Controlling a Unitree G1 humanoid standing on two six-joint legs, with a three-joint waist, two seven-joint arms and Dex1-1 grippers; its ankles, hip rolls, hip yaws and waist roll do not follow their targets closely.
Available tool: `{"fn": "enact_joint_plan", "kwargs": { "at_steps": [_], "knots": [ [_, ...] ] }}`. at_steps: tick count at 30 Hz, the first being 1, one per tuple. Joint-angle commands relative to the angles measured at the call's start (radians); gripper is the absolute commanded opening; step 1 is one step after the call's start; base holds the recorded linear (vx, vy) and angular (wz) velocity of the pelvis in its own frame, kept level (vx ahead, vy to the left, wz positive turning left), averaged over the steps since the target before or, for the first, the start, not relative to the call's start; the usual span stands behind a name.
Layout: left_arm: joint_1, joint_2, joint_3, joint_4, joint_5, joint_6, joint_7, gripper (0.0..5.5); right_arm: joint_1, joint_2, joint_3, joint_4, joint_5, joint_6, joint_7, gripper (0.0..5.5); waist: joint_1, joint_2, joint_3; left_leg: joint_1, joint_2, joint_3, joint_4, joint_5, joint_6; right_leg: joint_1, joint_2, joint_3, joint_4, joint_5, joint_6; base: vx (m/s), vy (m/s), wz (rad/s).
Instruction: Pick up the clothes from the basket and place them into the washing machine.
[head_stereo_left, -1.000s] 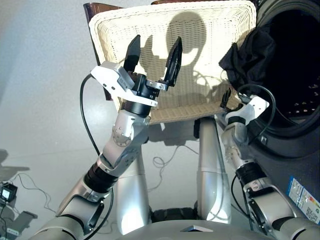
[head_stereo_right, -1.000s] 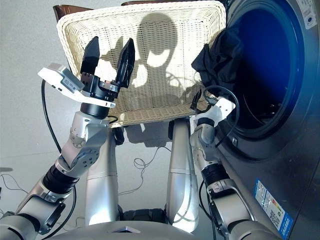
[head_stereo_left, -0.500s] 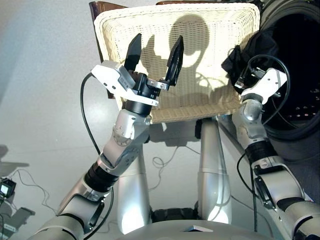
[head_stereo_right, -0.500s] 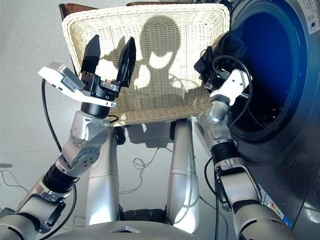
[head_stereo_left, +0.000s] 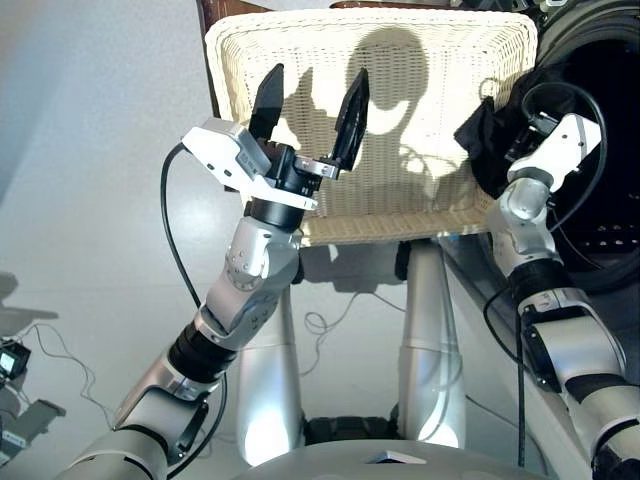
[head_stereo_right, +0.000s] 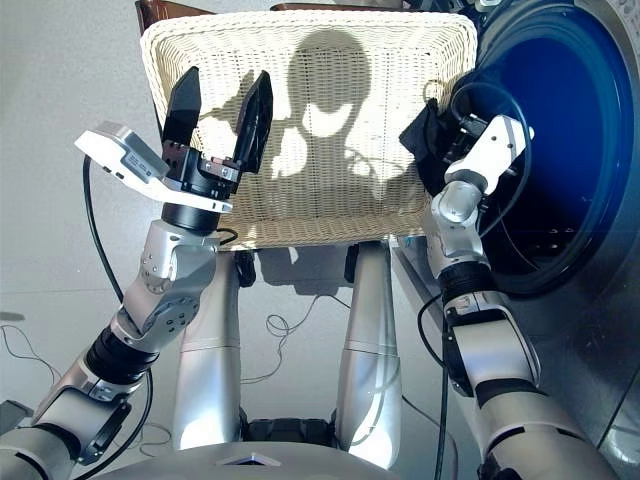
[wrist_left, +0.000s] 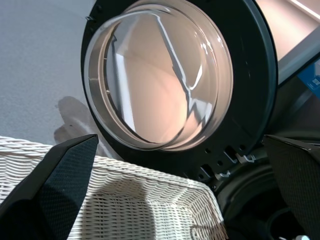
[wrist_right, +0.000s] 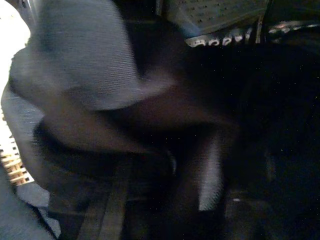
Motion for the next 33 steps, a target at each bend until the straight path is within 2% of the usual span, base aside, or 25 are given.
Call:
{"fn": "enact_joint_plan", "kwargs": {
  "at_steps": [1,15,20,27,33],
  "knots": [
    [-0.01,0.016,0.013,-0.083,0.012,-0.065,-0.023,5.5,-0.001,-0.057,-0.01,-0.012,0.057,-0.037,0.007,0.0,-0.003,0.023,-0.016,0.002,-0.002,-0.022,0.01,-0.007,-0.001,0.052,0.007,-0.08,-0.074,0.038,-0.015,0.0,0.0,0.0],
    [-0.006,0.031,0.016,-0.086,0.002,-0.066,-0.022,5.5,-0.035,-0.129,-0.084,0.087,0.212,-0.083,0.007,0.0,-0.003,0.022,-0.016,0.002,-0.003,-0.025,0.013,-0.011,-0.005,0.05,0.005,-0.081,-0.072,0.034,-0.013,0.0,0.0,0.0],
    [-0.006,0.043,0.016,-0.087,-0.001,-0.069,-0.022,5.5,-0.063,-0.225,-0.136,0.185,0.247,-0.086,-0.025,0.0,-0.002,0.025,-0.016,0.001,-0.002,-0.028,0.019,-0.016,-0.008,0.049,0.0,-0.083,-0.065,0.03,-0.011,0.0,0.0,0.0],
    [-0.012,0.061,0.005,-0.088,-0.003,-0.077,-0.028,5.5,-0.123,-0.398,-0.115,0.336,0.273,-0.039,0.003,0.0,0.006,0.032,-0.016,0.001,0.0,-0.031,0.024,-0.018,-0.014,0.046,-0.003,-0.082,-0.058,0.029,-0.009,0.0,0.0,0.0],
    [-0.008,0.08,0.004,-0.094,-0.003,-0.077,-0.029,5.5,-0.17,-0.473,-0.083,0.377,0.287,-0.025,0.02,0.0,0.008,0.037,-0.016,0.003,0.003,-0.032,0.023,-0.018,-0.018,0.047,-0.005,-0.084,-0.059,0.026,-0.008,0.0,0.0,0.0]
  ]
}}
